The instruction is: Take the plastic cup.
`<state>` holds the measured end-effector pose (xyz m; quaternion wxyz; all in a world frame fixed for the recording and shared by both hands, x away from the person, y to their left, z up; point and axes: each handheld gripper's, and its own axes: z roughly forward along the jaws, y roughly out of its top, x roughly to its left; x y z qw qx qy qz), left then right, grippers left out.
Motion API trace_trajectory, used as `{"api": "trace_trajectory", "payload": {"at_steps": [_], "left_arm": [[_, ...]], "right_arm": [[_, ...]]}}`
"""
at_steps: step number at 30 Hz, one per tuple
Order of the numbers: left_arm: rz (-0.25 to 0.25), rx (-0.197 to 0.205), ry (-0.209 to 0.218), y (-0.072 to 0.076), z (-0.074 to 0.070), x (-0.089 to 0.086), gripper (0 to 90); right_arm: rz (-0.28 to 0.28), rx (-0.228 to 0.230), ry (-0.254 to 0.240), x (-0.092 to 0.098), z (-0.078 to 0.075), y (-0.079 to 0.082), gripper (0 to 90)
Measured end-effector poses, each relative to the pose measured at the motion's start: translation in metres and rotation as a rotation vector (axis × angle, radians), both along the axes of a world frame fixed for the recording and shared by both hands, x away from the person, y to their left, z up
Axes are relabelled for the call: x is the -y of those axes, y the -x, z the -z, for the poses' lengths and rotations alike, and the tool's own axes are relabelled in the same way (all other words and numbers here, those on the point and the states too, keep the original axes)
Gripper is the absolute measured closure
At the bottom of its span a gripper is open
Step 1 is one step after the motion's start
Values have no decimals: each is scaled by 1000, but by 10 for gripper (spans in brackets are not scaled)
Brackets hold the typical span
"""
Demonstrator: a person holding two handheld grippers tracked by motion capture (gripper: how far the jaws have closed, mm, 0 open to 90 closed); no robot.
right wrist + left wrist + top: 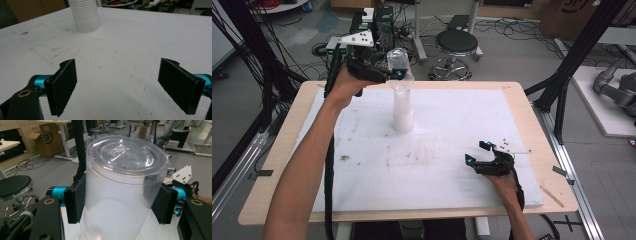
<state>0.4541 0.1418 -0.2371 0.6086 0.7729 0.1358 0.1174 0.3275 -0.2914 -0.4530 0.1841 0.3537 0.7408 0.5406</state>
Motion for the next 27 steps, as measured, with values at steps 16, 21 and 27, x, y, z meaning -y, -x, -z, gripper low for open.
{"api": "trace_trajectory", "payload": {"at_steps": [16,21,27], "left_arm": [[100,15,45,85,26,1,369],[131,17,42,105,45,9,369],[149,10,45,124,69,11,369]], "right_arm": [[18,18,-2,1,0,2,151],[21,34,-12,1,0,5,151],[18,21,-11,2,0,3,151]]}}
